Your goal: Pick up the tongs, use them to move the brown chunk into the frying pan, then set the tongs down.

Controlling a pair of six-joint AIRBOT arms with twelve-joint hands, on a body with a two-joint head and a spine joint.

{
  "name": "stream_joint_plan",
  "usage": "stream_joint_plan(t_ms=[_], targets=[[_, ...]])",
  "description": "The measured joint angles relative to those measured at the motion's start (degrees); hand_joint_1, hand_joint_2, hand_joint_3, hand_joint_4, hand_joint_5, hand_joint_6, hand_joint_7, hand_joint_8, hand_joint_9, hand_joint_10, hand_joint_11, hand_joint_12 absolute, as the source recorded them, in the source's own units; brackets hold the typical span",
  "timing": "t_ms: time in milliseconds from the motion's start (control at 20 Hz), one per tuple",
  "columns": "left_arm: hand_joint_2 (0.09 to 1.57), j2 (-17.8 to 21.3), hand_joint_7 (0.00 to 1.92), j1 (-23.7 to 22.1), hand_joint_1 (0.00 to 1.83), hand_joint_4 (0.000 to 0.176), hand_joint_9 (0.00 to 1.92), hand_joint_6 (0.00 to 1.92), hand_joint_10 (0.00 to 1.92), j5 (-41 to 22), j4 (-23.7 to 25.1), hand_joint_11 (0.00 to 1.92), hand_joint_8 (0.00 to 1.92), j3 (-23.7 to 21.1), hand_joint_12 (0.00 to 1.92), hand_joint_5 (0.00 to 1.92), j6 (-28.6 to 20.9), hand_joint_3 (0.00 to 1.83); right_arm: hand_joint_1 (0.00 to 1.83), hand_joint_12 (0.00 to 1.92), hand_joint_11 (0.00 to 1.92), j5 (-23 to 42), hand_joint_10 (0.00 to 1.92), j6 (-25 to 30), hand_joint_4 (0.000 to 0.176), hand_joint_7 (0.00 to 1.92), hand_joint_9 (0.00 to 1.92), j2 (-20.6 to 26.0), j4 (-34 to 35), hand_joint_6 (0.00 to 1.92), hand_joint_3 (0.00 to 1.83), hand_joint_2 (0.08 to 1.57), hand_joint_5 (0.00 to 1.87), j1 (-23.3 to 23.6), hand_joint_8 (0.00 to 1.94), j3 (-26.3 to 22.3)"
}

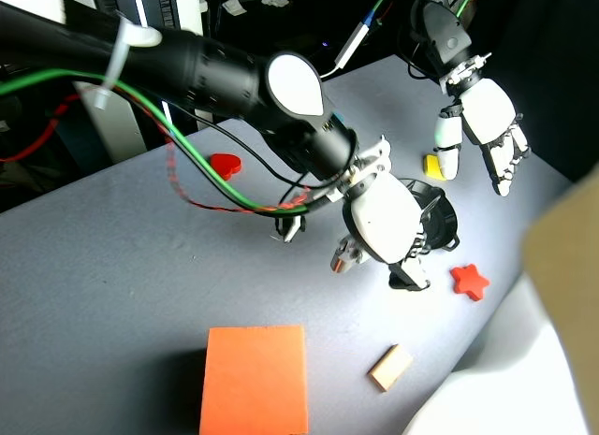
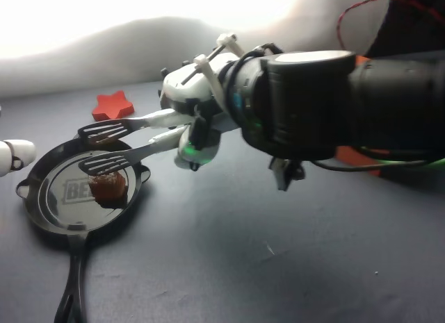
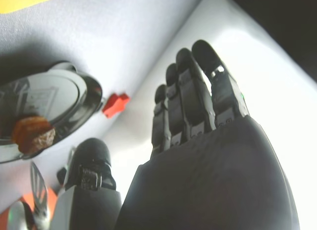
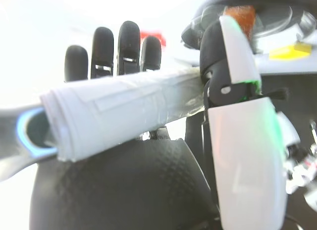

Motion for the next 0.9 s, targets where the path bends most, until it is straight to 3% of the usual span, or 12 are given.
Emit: stream_joint_plan(t_ms=[300, 650, 900], targets=[[1.29, -0.9, 0.27, -2.2, 0.00, 0.052, 0.31, 0.00, 0.00, 0.0, 0.0, 0.00, 0.00, -2.8, 0.94, 0.14, 1.0, 0.00, 0.95, 1.64, 0.01, -1.7, 0.83, -2.6, 0.000, 0.69, 0.40, 8.1, 0.2, 0.62, 0.00, 1.22, 0.48, -0.2, 0.27, -7.8], [1.29, -0.9, 0.27, -3.9, 0.04, 0.051, 0.32, 0.00, 0.00, -0.3, 0.0, 0.00, 0.00, -6.3, 0.95, 0.16, 1.6, 0.00, 0.94, 1.64, 0.02, -1.7, 0.82, -3.6, 0.000, 0.69, 0.41, 15.6, 0.4, 0.63, 0.00, 1.22, 0.49, -4.9, 0.27, -13.9], [1.29, -0.9, 0.30, -5.2, 0.08, 0.051, 0.34, 0.00, 0.01, -0.4, 0.1, 0.00, 0.01, -9.1, 0.95, 0.17, 2.4, 0.00, 0.97, 1.63, 0.03, 0.9, 0.82, 0.4, 0.000, 0.70, 0.42, 16.9, -10.8, 0.63, 0.00, 1.20, 0.49, -9.4, 0.27, -14.7]])
